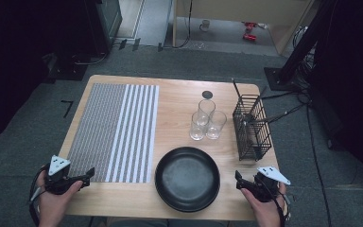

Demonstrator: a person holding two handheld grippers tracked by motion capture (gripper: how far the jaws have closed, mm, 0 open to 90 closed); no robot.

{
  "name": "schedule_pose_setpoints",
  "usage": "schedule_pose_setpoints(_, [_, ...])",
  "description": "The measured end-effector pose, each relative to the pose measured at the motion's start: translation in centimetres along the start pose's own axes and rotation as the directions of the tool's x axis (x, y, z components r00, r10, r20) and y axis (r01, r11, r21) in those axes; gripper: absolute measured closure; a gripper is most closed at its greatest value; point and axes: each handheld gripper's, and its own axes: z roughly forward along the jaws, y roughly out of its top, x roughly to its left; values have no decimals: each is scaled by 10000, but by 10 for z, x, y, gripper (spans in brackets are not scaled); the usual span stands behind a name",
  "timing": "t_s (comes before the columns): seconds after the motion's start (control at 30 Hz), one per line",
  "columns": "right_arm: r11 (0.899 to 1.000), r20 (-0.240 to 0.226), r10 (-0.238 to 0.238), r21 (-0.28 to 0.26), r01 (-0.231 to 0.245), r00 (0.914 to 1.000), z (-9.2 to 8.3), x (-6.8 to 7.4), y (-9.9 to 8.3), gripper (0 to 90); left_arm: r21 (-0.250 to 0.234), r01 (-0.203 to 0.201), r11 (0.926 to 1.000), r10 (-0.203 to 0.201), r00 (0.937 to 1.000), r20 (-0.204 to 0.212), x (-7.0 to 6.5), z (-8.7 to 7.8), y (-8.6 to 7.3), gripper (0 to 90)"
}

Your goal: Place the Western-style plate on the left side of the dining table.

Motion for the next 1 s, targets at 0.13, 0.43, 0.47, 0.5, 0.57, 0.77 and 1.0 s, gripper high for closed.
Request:
schedule_pose_setpoints(0.13, [9995,-13,-24,-324,24,10000,-7,8,5,199,-134,-118,9998,121,9997,231,-11,-1,5,41])
schedule_pose_setpoints(0.43, [9978,-563,-340,-583,307,9978,-12,20,12,352,-121,-502,9987,511,9953,821,-34,3,13,41])
schedule_pose_setpoints(0.47, [9972,-699,-463,-618,420,9965,-12,22,12,377,-129,-529,9985,539,9946,887,-36,3,14,41])
schedule_pose_setpoints(0.5, [9969,-751,-493,-644,445,9960,-12,23,11,411,-172,-535,9984,549,9942,928,-38,4,15,41])
schedule_pose_setpoints(0.57, [9969,-953,-532,-631,473,9940,-12,26,11,456,-207,-547,9983,565,9931,1031,-42,5,18,41])
schedule_pose_setpoints(0.77, [9965,-1189,-491,-731,406,9917,-12,32,10,526,-236,-633,9977,658,9896,1279,-53,8,22,41])
schedule_pose_setpoints(1.0, [9953,-1432,-494,-899,367,9885,-9,39,8,558,-282,-704,9971,741,9830,1677,-69,14,27,41])
